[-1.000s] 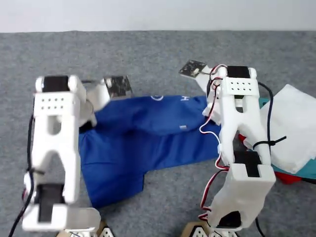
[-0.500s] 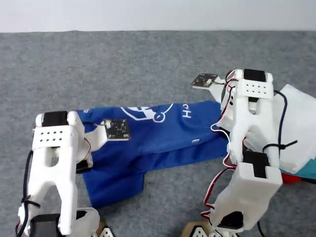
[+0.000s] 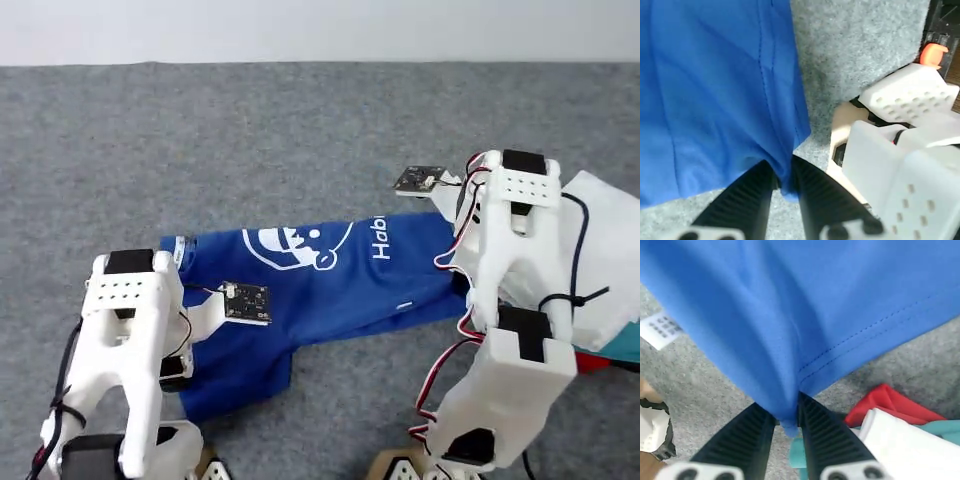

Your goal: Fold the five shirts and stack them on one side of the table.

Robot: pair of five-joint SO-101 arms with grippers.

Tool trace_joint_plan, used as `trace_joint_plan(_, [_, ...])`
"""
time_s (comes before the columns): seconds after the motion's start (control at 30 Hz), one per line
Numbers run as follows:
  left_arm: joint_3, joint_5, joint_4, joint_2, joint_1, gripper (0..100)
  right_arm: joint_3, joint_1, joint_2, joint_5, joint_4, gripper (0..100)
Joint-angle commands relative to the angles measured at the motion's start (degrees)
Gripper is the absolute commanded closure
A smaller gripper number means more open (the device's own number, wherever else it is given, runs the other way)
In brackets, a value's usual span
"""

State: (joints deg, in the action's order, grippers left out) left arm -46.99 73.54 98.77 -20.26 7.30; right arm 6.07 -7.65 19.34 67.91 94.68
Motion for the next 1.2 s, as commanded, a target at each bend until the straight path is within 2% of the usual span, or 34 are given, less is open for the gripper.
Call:
trace_joint_plan(0.0, [0.84, -2.02, 1.67, -1.67, -0.26, 94, 0.7, 0.66, -0.92, 0.44, 0.31, 96.6])
trace_joint_plan(0.07, [1.1, -4.84, 1.58, -1.67, -0.18, 90, 0.79, 0.31, -1.01, 0.09, 0.66, 90.5])
trace_joint_plan(0.2, [3.47, -8.7, 0.79, -1.67, 1.32, 87, 3.6, 0.31, -1.1, -5.98, 2.59, 77.8])
trace_joint_plan(0.4, [8.13, -12.04, 0.97, -1.67, 1.58, 85, 14.07, 0.66, -0.92, -9.85, 5.85, 76.3])
trace_joint_plan(0.5, [12.79, -12.84, -0.18, -1.67, 1.93, 85, 19.16, 2.51, -0.31, -15.65, 4.0, 76.4])
trace_joint_plan(0.63, [19.47, -19.52, -8.0, -1.41, 4.57, 85, 20.92, 6.55, 1.63, -25.67, -4.97, 77.5])
trace_joint_plan(0.7, [21.05, -26.81, -15.38, -1.05, 5.36, 86, 20.92, 8.57, 3.74, -28.75, -9.98, 83.5])
trace_joint_plan(0.8, [19.91, -38.59, -25.41, -0.97, 5.19, 94, 21.19, 10.95, 8.13, -30.24, -16.57, 98.8])
trace_joint_plan(0.87, [17.63, -43.08, -30.59, -0.53, 5.1, 100, 21.19, 11.65, 10.95, -30.51, -19.47, 96.9])
trace_joint_plan(1.07, [14.81, -47.65, -38.15, 10.9, 4.22, 99, 21.27, 12.7, 18.24, -30.24, -27.21, 98.8])
trace_joint_plan(1.17, [18.51, -47.56, -37.01, 18.99, 4.13, 99, 21.27, 12.26, 21.41, -30.24, -29.49, 98.9])
